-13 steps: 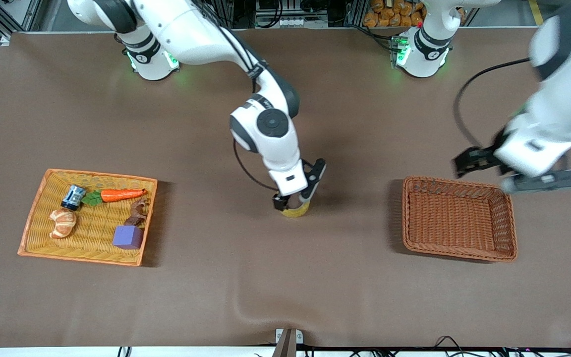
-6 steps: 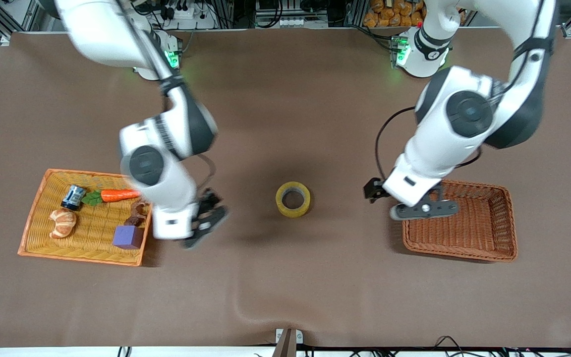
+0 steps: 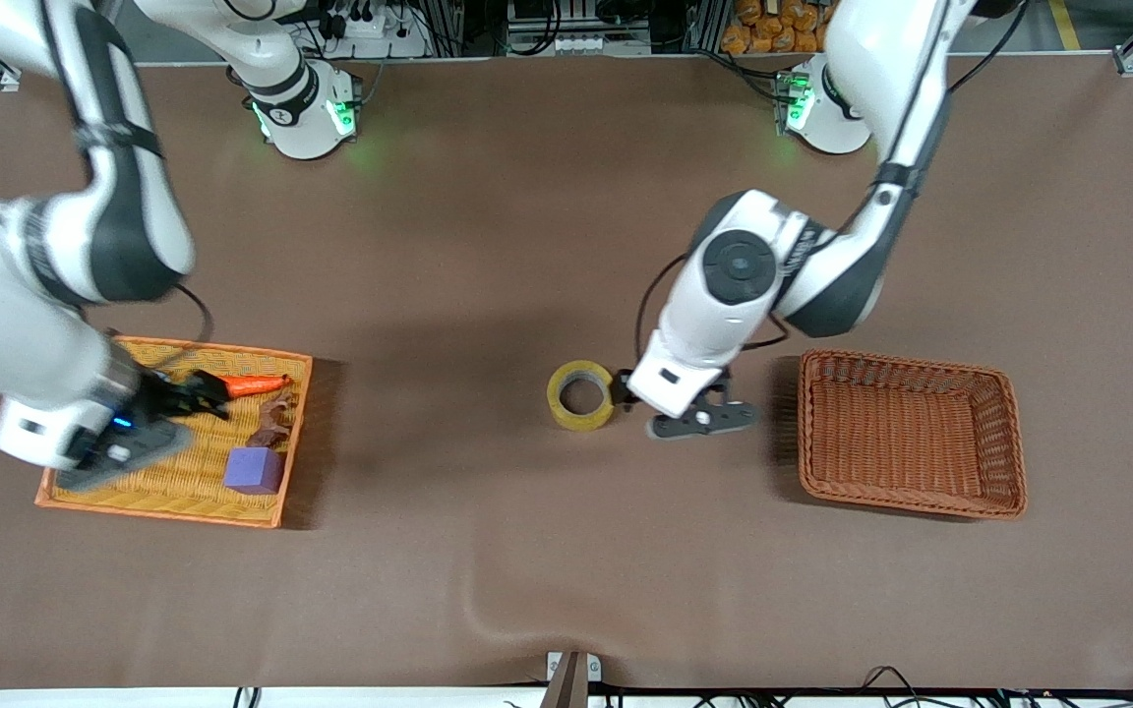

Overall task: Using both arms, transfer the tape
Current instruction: 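Lower the left gripper onto the tape while the right gripper withdraws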

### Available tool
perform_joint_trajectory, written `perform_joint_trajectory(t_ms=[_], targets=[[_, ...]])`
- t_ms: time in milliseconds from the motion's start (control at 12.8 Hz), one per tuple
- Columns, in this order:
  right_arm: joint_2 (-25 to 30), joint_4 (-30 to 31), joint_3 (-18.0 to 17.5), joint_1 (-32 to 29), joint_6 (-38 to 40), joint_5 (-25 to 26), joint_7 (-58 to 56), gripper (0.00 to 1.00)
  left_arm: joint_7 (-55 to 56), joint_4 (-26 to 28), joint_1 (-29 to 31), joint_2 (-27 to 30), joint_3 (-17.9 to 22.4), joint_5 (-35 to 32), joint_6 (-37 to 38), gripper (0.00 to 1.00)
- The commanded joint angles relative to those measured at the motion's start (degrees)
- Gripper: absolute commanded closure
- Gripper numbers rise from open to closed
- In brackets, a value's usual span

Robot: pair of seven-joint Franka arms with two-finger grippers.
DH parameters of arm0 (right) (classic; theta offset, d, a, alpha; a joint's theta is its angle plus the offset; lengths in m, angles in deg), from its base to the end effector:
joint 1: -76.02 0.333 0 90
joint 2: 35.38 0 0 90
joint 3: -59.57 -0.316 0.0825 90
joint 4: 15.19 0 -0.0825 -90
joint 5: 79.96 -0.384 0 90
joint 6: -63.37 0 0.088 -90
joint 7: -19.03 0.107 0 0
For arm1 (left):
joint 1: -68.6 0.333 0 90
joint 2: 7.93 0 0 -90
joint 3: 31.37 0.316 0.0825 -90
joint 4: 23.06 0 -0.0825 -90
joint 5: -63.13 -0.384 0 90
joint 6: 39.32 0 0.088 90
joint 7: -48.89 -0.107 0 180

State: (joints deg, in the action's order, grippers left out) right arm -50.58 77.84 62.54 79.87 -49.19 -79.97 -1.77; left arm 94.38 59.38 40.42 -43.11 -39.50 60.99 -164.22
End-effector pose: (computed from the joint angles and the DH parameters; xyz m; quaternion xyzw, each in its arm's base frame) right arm 0.6487 0.0131 0.4747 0.9812 0.1890 0.0362 0.0131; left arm 0.5996 -0.4142 0.3472 0.9938 0.0856 0.0346 0.0616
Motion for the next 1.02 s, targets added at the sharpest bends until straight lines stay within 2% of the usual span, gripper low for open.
perform_joint_trajectory(t_ms=[0, 234, 391, 625, 938], targets=[[9.65, 7.97, -1.30, -4.19, 2.05, -0.52, 9.68, 0.00, 1.96, -3.33, -2.92, -4.18, 0.66, -0.14, -1.74, 0.00], [13.43, 5.60, -0.86, -4.91, 15.04, -0.35, 25.15, 0.00, 2.40, -3.25, -5.21, -6.91, 1.01, -0.50, -4.82, 0.00], [13.35, -0.70, -0.95, -4.65, 21.82, 0.44, 27.75, 0.00, 2.49, -3.07, -5.56, -7.88, 1.01, -0.67, -5.27, 0.00], [13.09, -6.26, -1.04, -4.65, 24.30, 0.53, 27.66, 0.00, 2.40, -2.81, -6.79, -9.99, 1.01, -3.21, -5.27, 0.00], [13.09, -6.71, -1.04, -4.65, 25.81, 0.45, 27.22, 0.00, 2.84, -0.44, -6.71, -10.60, 1.01, -3.31, -5.27, 0.00]])
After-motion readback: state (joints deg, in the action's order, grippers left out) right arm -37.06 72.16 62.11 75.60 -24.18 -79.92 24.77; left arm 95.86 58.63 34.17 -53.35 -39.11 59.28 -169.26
